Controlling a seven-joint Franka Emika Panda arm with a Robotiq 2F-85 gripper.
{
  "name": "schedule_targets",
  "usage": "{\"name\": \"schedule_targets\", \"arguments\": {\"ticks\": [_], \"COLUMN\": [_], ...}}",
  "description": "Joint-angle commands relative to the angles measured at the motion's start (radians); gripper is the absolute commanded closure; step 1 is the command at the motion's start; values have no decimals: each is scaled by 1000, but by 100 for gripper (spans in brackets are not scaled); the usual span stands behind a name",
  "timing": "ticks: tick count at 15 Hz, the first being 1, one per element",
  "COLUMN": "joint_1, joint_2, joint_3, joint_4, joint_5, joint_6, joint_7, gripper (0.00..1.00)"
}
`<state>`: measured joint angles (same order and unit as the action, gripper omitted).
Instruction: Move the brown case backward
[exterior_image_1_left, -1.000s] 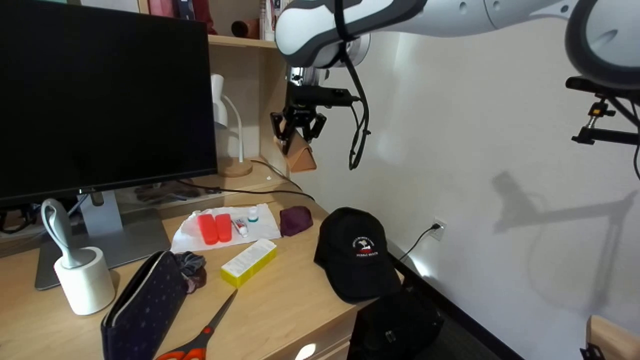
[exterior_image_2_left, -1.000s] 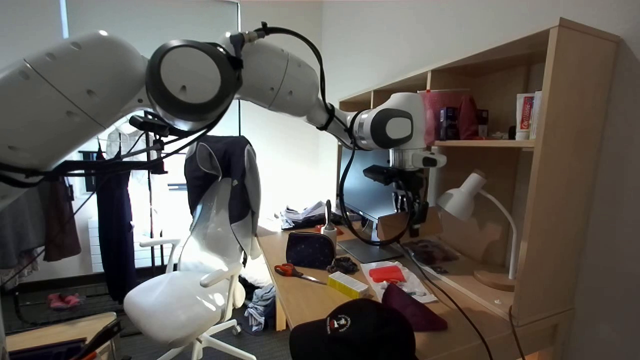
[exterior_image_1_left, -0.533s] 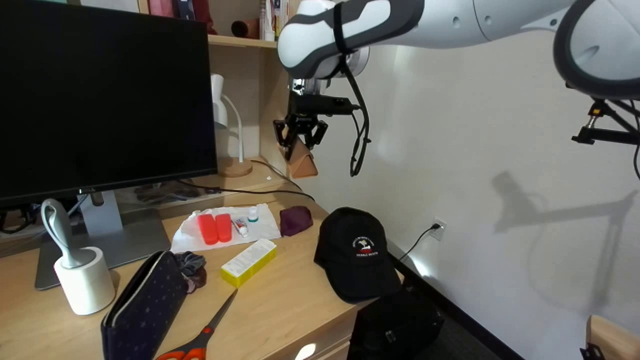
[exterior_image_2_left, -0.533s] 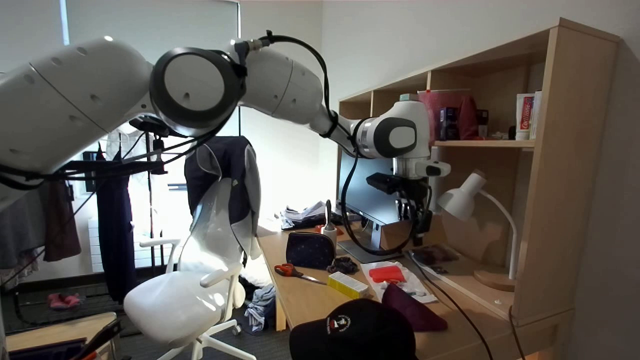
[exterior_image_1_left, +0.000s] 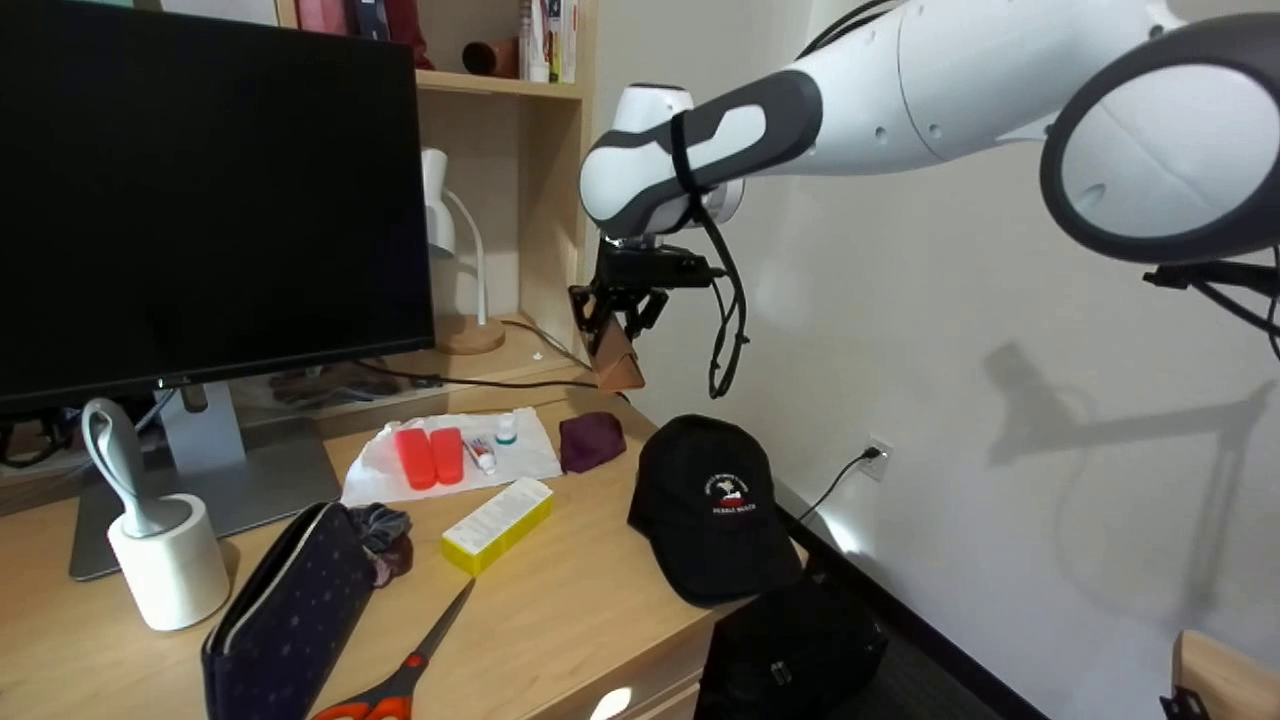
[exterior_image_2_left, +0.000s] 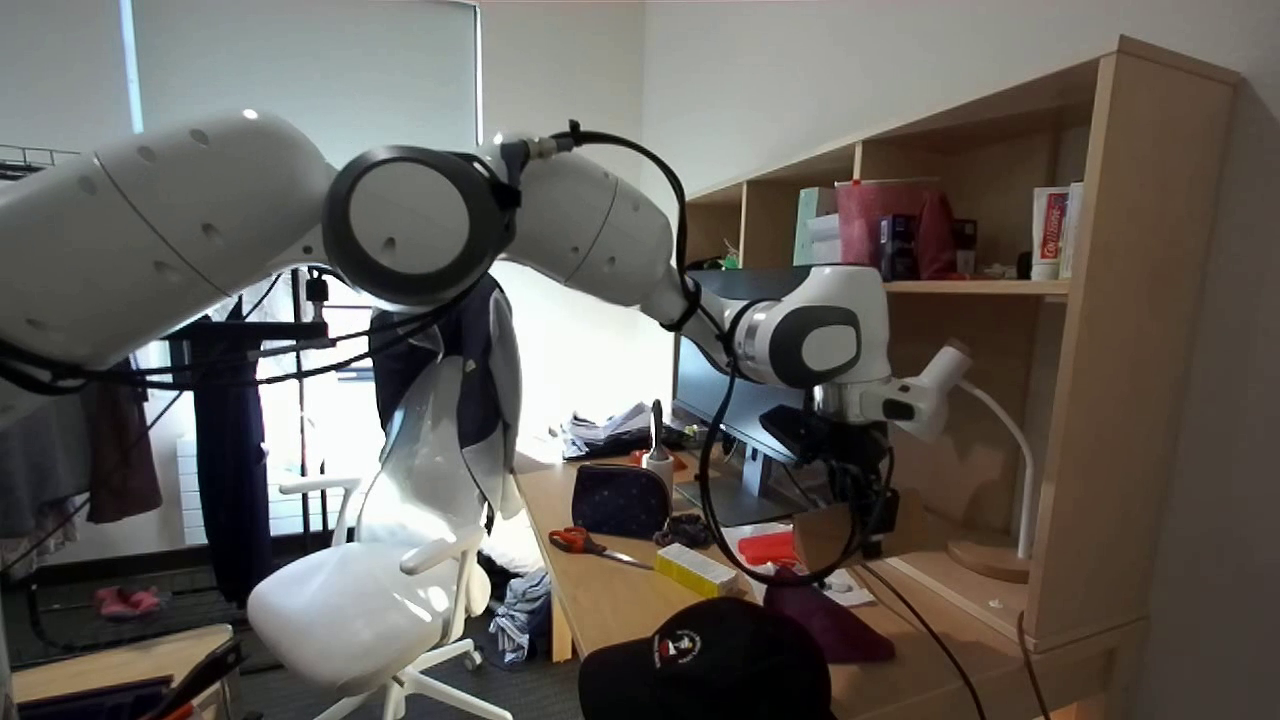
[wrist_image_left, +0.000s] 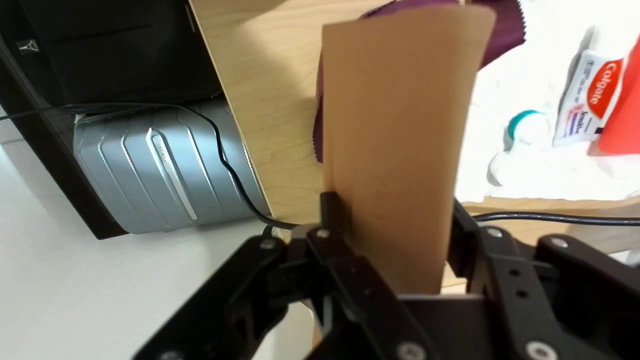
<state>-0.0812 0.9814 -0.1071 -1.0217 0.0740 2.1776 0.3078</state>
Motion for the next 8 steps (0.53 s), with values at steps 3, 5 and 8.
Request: {"name": "schedule_targets", "arguments": {"ticks": [3,5,8], "joint_1": [-9,-9,2], "joint_2": [51,53,56], "joint_3": [3,2,-10], "joint_4": [21,22,20], "joint_5": [10,10,29], "joint_6": [14,14,39], "joint_7": [22,22,122], "gripper": [51,51,76]}}
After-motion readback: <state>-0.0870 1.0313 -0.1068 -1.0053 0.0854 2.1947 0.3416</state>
